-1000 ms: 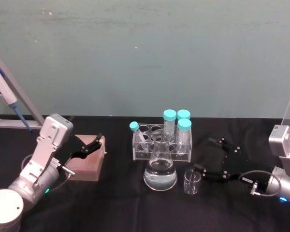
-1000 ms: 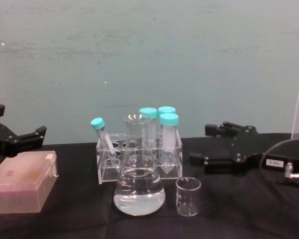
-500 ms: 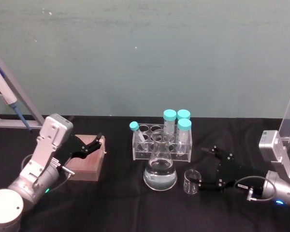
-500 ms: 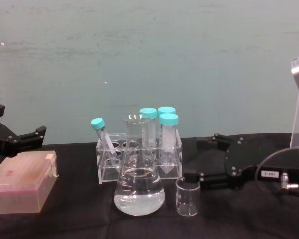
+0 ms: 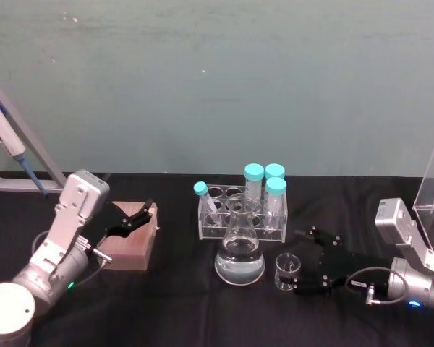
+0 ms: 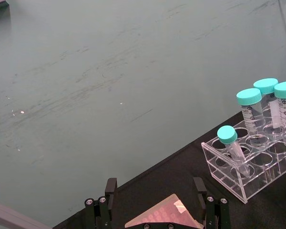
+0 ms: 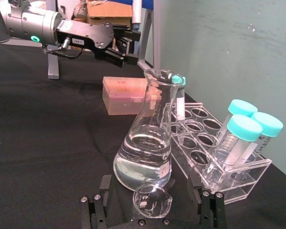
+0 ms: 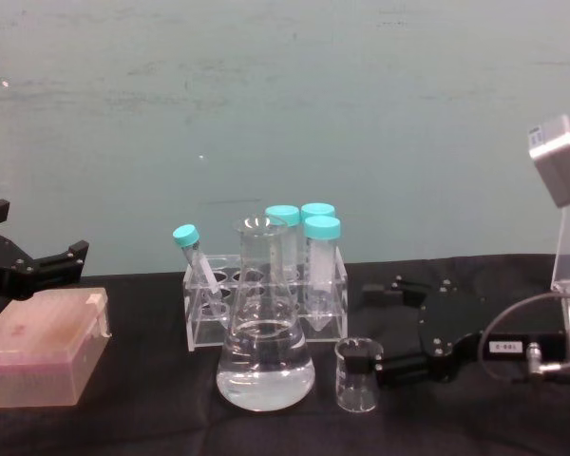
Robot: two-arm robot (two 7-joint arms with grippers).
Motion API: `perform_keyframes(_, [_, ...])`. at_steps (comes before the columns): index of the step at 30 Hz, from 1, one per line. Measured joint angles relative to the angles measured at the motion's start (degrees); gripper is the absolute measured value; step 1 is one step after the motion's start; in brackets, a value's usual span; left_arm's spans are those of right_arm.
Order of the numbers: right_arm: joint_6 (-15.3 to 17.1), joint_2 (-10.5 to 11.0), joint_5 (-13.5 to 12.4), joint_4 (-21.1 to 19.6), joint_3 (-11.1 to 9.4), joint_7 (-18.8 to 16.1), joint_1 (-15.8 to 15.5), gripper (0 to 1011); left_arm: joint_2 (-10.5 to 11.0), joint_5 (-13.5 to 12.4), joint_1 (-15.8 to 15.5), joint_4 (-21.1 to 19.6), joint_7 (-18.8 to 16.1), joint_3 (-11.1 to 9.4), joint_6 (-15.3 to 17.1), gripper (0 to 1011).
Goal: Place the experimental apparatus aside using one hand.
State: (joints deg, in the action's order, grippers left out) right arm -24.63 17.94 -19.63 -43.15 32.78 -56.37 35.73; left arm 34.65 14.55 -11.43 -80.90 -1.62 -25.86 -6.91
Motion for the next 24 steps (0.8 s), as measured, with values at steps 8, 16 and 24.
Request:
perform_keyframes(8, [-0.07,-1.24,0.44,3.33,0.99,-0.81,1.98,1003,0.00,0.00,0.00,0.00,0.00,0.00,0.00,1000])
perform_keyframes(16, [-0.13,-2.17,0.54,5.50,1.25,-1.42,3.19,1003,0.00,0.00,0.00,0.00,0.00,0.00,0.00,1000])
perform_keyframes(24, [0.10,-2.84,0.67,7.39,1.50,-2.05,3.89,1003,0.00,0.00,0.00,0.00,0.00,0.00,0.00,1000])
